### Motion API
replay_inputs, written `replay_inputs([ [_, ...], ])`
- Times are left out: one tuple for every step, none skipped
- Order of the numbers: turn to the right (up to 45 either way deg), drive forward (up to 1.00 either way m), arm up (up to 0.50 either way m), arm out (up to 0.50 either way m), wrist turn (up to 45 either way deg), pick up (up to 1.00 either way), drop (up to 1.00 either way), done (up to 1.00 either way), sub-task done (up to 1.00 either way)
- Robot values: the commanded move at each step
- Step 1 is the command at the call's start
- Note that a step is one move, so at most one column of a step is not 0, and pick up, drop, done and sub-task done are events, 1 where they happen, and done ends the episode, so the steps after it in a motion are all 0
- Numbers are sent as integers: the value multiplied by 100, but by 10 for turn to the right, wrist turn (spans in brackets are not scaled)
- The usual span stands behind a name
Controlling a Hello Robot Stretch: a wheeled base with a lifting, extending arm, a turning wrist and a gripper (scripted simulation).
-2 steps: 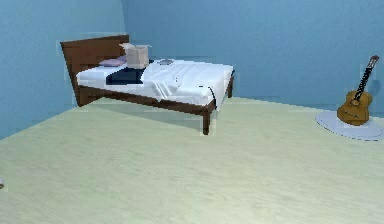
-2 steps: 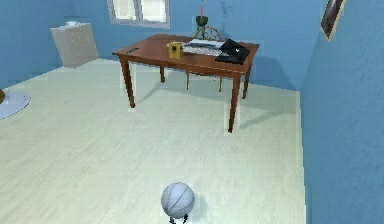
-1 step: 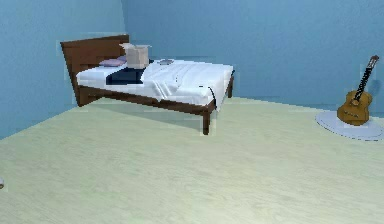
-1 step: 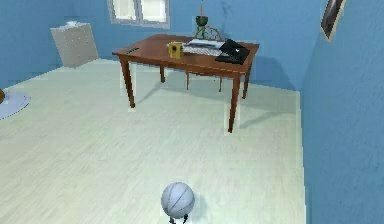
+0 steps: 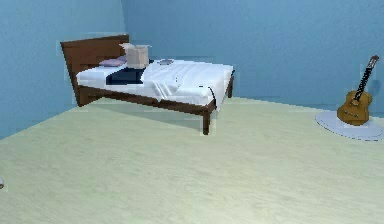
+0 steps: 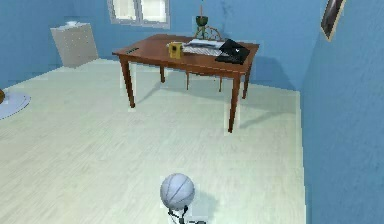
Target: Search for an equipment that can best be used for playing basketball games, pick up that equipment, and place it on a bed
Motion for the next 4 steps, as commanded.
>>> replay_inputs([
  [0, 0, 50, 0, 0, 0, 0, 0, 0],
  [0, 0, 42, 0, 0, 0, 0, 0, 0],
  [0, 0, 0, 0, -450, 0, 0, 0, 0],
  [0, 0, 0, 0, -450, 0, 0, 0, 0],
])
